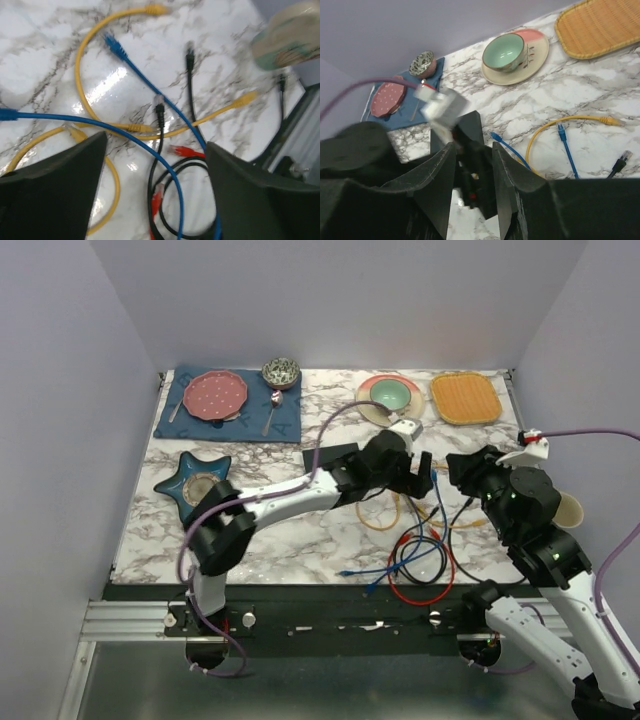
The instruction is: Pull the plug from the switch port
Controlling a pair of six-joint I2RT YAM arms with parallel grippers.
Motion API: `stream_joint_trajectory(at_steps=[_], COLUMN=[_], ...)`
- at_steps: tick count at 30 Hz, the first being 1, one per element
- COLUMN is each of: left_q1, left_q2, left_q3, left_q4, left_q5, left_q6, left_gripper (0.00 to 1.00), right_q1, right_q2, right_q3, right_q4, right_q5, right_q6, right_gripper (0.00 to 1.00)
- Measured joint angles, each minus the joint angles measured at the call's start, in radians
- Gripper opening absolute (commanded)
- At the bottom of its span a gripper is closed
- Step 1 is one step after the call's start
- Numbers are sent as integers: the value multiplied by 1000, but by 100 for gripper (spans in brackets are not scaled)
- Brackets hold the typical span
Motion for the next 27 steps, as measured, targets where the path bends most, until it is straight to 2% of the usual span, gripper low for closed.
stream_joint_trajectory(at_steps=[3, 6, 9, 13, 16, 21, 27], left_q1=[27, 105, 230, 404, 482, 499, 543], left_q2=[-191, -371, -476, -489, -476, -436, -383], left_q3=[-125, -254, -360, -431, -484, -518, -518], left_q4=[76, 127, 107, 9, -53, -107, -114], left_q5=[-50, -95, -141, -184, -191, -194, -181], left_q6=[-36, -97, -167, -242, -288, -358, -428], left_gripper=[99, 99, 96, 77, 73, 71, 68], right_q1=[0, 0, 0, 0, 0, 0, -5], right_q2=[45, 124, 229, 420, 586, 883, 1102], right_q3=[-16, -31, -46, -45, -28, 97, 256], right_q4=[19, 58, 111, 203, 261, 298, 320], right_q5=[-14, -37, -71, -131, -177, -207, -238], right_q6=[7, 20, 32, 55, 64, 64, 61], right_gripper=[44, 42, 33, 12, 1, 1, 1])
